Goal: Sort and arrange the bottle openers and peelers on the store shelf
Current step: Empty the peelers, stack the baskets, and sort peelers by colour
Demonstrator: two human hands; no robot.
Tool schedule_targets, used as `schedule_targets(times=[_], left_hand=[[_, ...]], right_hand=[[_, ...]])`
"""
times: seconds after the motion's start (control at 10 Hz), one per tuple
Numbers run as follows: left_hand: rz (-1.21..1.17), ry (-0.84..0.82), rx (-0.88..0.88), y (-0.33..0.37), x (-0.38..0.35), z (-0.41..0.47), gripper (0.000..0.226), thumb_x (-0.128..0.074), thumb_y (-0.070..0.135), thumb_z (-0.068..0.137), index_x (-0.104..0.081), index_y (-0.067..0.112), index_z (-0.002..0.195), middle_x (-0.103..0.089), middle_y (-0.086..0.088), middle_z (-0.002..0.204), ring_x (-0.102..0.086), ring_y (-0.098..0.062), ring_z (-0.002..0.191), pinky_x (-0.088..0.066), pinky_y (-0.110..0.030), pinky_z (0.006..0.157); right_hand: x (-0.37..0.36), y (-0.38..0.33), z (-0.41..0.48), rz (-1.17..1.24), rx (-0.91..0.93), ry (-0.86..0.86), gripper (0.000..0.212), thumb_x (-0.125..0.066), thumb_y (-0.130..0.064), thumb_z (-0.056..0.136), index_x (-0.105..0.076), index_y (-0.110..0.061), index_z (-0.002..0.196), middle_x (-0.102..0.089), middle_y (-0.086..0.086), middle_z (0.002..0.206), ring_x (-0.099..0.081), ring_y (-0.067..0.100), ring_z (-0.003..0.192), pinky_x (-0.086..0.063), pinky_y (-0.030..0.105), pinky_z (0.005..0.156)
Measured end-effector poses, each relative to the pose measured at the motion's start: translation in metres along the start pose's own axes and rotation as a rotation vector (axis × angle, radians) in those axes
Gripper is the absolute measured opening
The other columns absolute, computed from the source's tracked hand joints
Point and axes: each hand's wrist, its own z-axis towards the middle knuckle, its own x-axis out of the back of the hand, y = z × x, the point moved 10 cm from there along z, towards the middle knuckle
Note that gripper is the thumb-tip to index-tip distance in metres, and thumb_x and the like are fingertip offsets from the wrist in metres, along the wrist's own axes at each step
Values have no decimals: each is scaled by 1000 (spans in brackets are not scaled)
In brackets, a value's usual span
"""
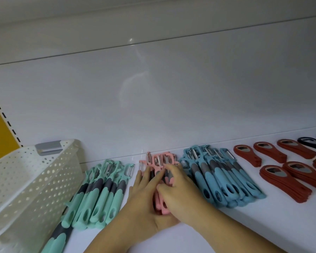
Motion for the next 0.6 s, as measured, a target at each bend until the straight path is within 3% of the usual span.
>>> schedule_targets(times=[0.1,0.2,0.3,0.4,0.6], left_hand=[[77,-62,-25,2,-10,-3,103,-60,75,59,-12,49,146,10,14,158,17,-10,145,3,-42,117],[120,-101,-80,12,-14,-4,89,-48,81,52,-8,70,131,16,22,154,26,-4,140,9,-42,116],[151,-124,-84,16,-16,-2,75,-46,82,54,-12,76,120,5,19,157,18,-4,143,3,-47,119],[132,-85,-110,14,-15,1,87,-51,82,57,-19,62,135,-12,13,158,5,-9,146,-8,-47,118],[49,66,33,21,35,-18,103,-66,63,68,-10,36,150,-8,16,158,0,-5,145,-9,-30,120]], right_hand=[[29,-12,2,17,71,99,40,-46,-19,94,-48,-30,132,-52,-6,132,-55,14,112,-46,29,95],[68,-16,5,76,129,284,26,-47,-11,93,-61,-26,109,-60,-4,117,-58,16,98,-48,29,85],[88,-15,4,144,171,416,29,-48,-7,91,-58,-33,86,-63,-5,106,-59,15,95,-46,29,80],[82,-23,0,106,251,422,35,-52,-4,88,-57,-36,76,-64,-9,94,-59,13,92,-45,26,78],[75,-48,-18,-8,473,447,30,-59,3,84,-61,-27,78,-62,-13,85,-60,17,85,-46,28,75]])
